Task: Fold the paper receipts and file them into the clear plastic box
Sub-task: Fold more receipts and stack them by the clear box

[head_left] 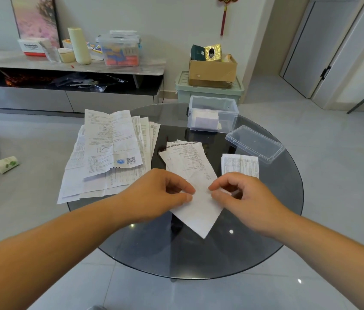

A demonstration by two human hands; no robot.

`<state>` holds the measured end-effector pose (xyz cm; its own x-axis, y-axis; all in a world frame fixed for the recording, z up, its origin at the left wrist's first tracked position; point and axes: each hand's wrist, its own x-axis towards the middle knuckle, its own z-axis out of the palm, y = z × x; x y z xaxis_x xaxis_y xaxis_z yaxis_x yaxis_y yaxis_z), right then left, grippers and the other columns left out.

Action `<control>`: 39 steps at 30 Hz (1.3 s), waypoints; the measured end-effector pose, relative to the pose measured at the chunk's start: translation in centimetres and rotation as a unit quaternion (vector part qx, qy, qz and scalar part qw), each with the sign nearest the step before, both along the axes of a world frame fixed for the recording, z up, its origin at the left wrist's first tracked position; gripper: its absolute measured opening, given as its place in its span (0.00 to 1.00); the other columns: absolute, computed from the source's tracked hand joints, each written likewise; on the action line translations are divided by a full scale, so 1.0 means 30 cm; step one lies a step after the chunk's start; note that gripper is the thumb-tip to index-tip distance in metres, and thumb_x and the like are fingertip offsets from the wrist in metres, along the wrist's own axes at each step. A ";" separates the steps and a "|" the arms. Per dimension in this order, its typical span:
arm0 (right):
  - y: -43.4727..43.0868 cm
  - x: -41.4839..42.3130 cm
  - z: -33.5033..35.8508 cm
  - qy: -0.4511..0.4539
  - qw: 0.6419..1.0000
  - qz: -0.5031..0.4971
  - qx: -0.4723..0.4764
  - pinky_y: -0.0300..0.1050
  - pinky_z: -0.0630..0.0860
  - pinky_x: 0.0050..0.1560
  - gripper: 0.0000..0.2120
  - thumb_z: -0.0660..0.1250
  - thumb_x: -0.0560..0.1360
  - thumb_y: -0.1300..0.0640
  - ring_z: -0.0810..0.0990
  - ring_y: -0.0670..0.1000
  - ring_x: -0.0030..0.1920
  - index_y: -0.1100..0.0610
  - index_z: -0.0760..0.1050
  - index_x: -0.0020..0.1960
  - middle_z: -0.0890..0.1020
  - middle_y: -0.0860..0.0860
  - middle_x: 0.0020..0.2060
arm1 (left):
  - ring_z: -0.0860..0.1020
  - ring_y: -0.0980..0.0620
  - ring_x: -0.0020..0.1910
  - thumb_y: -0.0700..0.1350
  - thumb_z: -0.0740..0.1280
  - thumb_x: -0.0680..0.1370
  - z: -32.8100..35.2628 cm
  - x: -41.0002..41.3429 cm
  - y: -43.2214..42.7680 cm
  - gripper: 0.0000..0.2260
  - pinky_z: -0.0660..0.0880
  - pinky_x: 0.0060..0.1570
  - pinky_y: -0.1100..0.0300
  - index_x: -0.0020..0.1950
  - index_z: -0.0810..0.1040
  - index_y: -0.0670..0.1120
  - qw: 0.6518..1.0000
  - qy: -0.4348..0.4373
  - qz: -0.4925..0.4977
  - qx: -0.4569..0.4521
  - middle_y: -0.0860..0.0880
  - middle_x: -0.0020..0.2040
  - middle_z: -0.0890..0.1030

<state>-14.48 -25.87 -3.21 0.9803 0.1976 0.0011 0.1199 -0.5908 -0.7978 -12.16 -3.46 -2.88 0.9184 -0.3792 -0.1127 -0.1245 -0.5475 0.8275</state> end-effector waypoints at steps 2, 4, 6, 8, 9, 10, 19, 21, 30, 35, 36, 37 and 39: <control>0.000 0.008 -0.016 -0.022 0.999 -0.013 -0.033 0.33 0.74 0.50 0.03 0.72 0.75 0.47 0.76 0.42 0.55 0.43 0.79 0.48 0.76 0.39 0.54 | 0.78 0.64 0.37 0.46 0.73 0.77 -0.003 0.000 0.000 0.06 0.71 0.37 0.73 0.53 0.86 0.54 1.000 0.006 0.001 0.007 0.63 0.36 0.82; 0.003 0.012 -0.028 -0.033 0.998 -0.026 -0.045 0.34 0.75 0.51 0.08 0.73 0.74 0.45 0.75 0.41 0.57 0.42 0.78 0.51 0.73 0.38 0.56 | 0.79 0.63 0.37 0.44 0.73 0.77 0.000 0.000 -0.002 0.07 0.71 0.37 0.73 0.53 0.86 0.53 1.000 0.016 0.007 -0.004 0.61 0.36 0.82; 0.009 0.011 -0.030 -0.029 0.998 -0.050 -0.027 0.30 0.74 0.45 0.15 0.73 0.74 0.46 0.76 0.39 0.53 0.42 0.74 0.57 0.74 0.38 0.55 | 0.82 0.58 0.41 0.43 0.74 0.76 -0.001 -0.001 -0.004 0.07 0.74 0.39 0.72 0.53 0.86 0.52 0.998 0.038 0.024 -0.037 0.56 0.40 0.85; 0.011 0.017 -0.026 0.005 0.996 -0.081 0.027 0.27 0.73 0.40 0.21 0.74 0.73 0.47 0.79 0.39 0.47 0.44 0.70 0.62 0.79 0.41 0.52 | 0.83 0.56 0.43 0.42 0.74 0.76 0.002 -0.010 -0.010 0.07 0.76 0.41 0.70 0.51 0.86 0.52 0.995 0.052 0.040 -0.069 0.52 0.41 0.86; 0.012 0.020 -0.019 0.029 0.994 -0.091 0.056 0.28 0.74 0.38 0.22 0.74 0.73 0.47 0.80 0.40 0.45 0.45 0.69 0.63 0.81 0.43 0.50 | 0.83 0.55 0.42 0.41 0.74 0.76 0.004 -0.013 -0.013 0.07 0.77 0.42 0.69 0.50 0.86 0.52 0.994 0.051 0.047 -0.084 0.51 0.41 0.86; 0.011 0.025 -0.015 0.050 0.991 -0.100 0.077 0.31 0.75 0.38 0.22 0.74 0.73 0.46 0.81 0.41 0.44 0.46 0.69 0.64 0.83 0.44 0.48 | 0.83 0.55 0.42 0.40 0.74 0.76 0.005 -0.015 -0.015 0.07 0.77 0.43 0.68 0.48 0.86 0.52 0.992 0.046 0.053 -0.102 0.51 0.41 0.86; -0.013 0.038 0.000 0.049 0.978 -0.102 0.173 0.40 0.75 0.36 0.03 0.74 0.75 0.54 0.78 0.48 0.35 0.51 0.81 0.48 0.84 0.48 0.44 | 0.75 0.71 0.45 0.42 0.72 0.77 0.032 -0.042 -0.014 0.08 0.69 0.42 0.77 0.46 0.83 0.57 0.988 -0.151 0.028 -0.006 0.67 0.43 0.80; -0.014 0.024 0.000 -0.018 0.991 -0.079 0.105 0.35 0.73 0.35 0.03 0.74 0.75 0.55 0.78 0.44 0.36 0.49 0.81 0.43 0.83 0.42 0.38 | 0.75 0.68 0.50 0.46 0.74 0.75 0.026 -0.048 -0.004 0.09 0.70 0.45 0.75 0.50 0.78 0.58 0.983 -0.183 0.017 0.016 0.65 0.46 0.79; -0.016 -0.097 -0.041 -0.130 0.965 0.175 -0.146 0.40 0.74 0.40 0.09 0.64 0.75 0.41 0.76 0.43 0.43 0.45 0.74 0.42 0.77 0.40 0.38 | 0.76 0.62 0.47 0.68 0.67 0.74 -0.009 -0.097 0.045 0.15 0.76 0.46 0.64 0.54 0.75 0.62 0.938 -0.212 -0.169 0.217 0.62 0.47 0.79; -0.002 -0.090 -0.059 -0.077 0.974 0.123 -0.174 0.36 0.69 0.45 0.08 0.69 0.76 0.43 0.73 0.42 0.46 0.41 0.72 0.42 0.76 0.38 0.39 | 0.73 0.60 0.45 0.65 0.64 0.77 -0.034 -0.104 0.023 0.15 0.73 0.44 0.64 0.50 0.78 0.56 0.935 -0.223 -0.150 0.233 0.59 0.44 0.77; 0.001 -0.080 -0.060 -0.057 0.980 0.091 -0.168 0.38 0.71 0.48 0.07 0.70 0.74 0.41 0.73 0.41 0.47 0.41 0.73 0.43 0.77 0.38 0.41 | 0.73 0.59 0.45 0.65 0.64 0.77 -0.040 -0.099 0.016 0.15 0.73 0.45 0.62 0.51 0.78 0.56 0.936 -0.216 -0.140 0.241 0.58 0.44 0.77; 0.005 -0.069 -0.063 -0.044 0.983 0.067 -0.164 0.40 0.71 0.51 0.09 0.71 0.73 0.40 0.73 0.41 0.48 0.42 0.74 0.45 0.77 0.38 0.43 | 0.73 0.58 0.46 0.66 0.65 0.76 -0.046 -0.093 0.010 0.15 0.74 0.45 0.62 0.51 0.77 0.56 0.938 -0.205 -0.130 0.249 0.58 0.45 0.76; 0.010 -0.049 -0.064 -0.030 0.981 0.050 -0.185 0.44 0.69 0.57 0.13 0.73 0.70 0.38 0.71 0.41 0.51 0.42 0.74 0.47 0.76 0.38 0.45 | 0.73 0.58 0.46 0.68 0.68 0.72 -0.054 -0.081 0.000 0.17 0.75 0.44 0.62 0.51 0.74 0.57 0.945 -0.175 -0.110 0.252 0.59 0.46 0.75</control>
<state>-15.95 -25.57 -5.11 0.9562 0.2909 -0.0313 0.2326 -0.8210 -0.5214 -14.59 -3.47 -4.48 0.8380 -0.5446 -0.0330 -0.4995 -0.7901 0.3553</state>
